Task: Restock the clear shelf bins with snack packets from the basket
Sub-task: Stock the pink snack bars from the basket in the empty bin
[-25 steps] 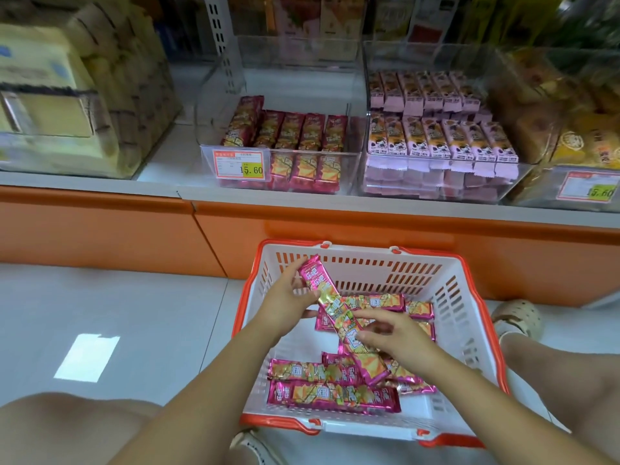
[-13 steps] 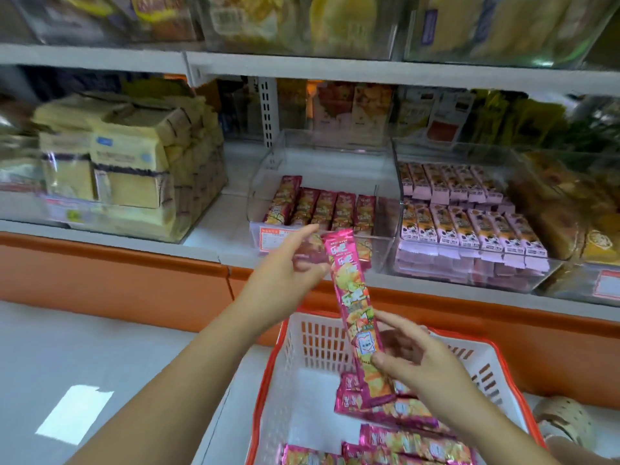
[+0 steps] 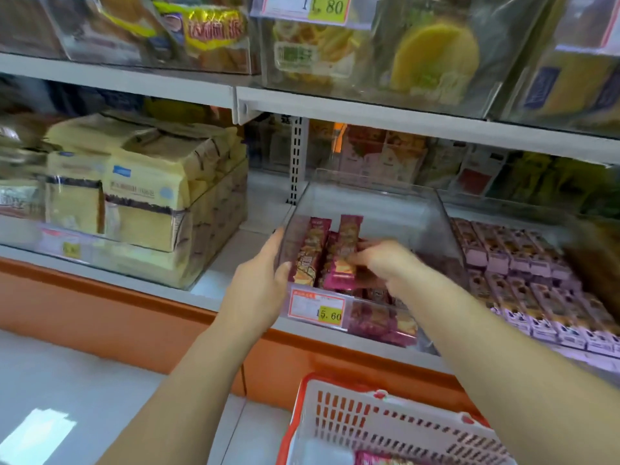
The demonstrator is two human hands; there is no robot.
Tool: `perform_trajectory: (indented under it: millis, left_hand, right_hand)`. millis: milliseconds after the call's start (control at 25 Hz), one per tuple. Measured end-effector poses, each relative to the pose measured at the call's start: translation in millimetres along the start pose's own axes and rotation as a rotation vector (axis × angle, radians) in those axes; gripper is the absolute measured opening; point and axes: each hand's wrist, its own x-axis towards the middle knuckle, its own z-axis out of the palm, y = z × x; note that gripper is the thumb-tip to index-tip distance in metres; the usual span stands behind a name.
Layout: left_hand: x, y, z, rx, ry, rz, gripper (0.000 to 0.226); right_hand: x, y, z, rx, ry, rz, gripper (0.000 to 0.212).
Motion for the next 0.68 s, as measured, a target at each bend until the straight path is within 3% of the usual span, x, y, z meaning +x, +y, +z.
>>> perform_trajectory:
  millis: [160, 400, 480, 560, 680]
  left_hand:
    - [3, -1, 0, -0.03, 0.015, -0.011, 0.055]
    - [4, -6, 2, -0.038, 0.002, 0.029, 0.055]
    - [0, -5, 2, -0.012, 0.013, 0.043, 0.057]
    - [-11, -1, -1, 0.078, 0.143, 0.149, 0.058]
    - [-45, 15, 4, 0.077, 0.295, 0.425, 0.047]
  right_hand:
    - [22, 15, 17, -0.118, -0.006, 0.084, 0.06]
    - [5, 2, 16, -0.265, -0.046, 0.104, 0.046]
    - [-4, 2, 6, -0.322, 0.002, -0.036, 0.052]
    - [-29, 9, -11, -0.357, 0.177, -0.31, 0.045]
    - [-97, 40, -42, -0.061, 0.232, -0.582, 0.028]
